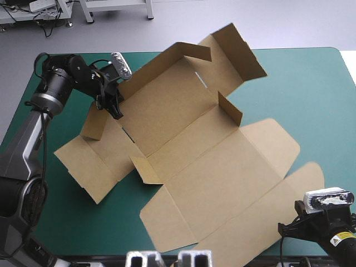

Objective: Fold the box

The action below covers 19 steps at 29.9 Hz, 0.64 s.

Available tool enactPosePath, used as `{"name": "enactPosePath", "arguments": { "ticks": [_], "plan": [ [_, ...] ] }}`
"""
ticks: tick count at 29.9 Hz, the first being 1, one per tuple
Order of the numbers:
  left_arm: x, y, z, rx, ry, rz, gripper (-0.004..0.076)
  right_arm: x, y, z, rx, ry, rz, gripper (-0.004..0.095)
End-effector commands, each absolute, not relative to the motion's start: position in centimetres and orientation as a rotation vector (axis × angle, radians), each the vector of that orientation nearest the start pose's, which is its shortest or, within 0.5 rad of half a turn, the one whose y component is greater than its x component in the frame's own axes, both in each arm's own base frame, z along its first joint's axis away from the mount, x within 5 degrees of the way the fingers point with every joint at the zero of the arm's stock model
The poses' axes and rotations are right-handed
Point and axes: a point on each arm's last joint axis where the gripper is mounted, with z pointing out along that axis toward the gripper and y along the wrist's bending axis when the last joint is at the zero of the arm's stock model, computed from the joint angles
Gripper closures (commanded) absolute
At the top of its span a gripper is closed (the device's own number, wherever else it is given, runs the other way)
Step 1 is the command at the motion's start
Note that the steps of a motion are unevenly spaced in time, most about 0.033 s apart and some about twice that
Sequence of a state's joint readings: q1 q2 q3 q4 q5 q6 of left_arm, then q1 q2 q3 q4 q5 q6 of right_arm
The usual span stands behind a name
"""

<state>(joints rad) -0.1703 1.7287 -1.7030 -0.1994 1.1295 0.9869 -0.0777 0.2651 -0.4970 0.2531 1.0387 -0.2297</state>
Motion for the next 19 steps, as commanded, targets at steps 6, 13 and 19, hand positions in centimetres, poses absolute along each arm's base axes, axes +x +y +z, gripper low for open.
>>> {"name": "enactPosePath", "arguments": {
  "ticks": [6, 13, 19],
  "plan": [
    [35.6, -13.0, 39.8, 1.482, 1.8, 0.305, 0.0733, 4.1, 1.7, 28.6, -0.132, 2.199, 0.156, 0.0921],
    [31.6, -18.2, 41.3, 1.656, 1.613, 0.373, 0.0733, 3.8, 1.4, 29.1, -0.13, 2.212, 0.109, 0.0921],
    [28.0, -21.0, 42.2, 1.596, 1.523, 0.48, 0.0733, 3.0, 0.9, 33.5, -0.109, 2.114, 0.02, 0.0921]
  ]
}}
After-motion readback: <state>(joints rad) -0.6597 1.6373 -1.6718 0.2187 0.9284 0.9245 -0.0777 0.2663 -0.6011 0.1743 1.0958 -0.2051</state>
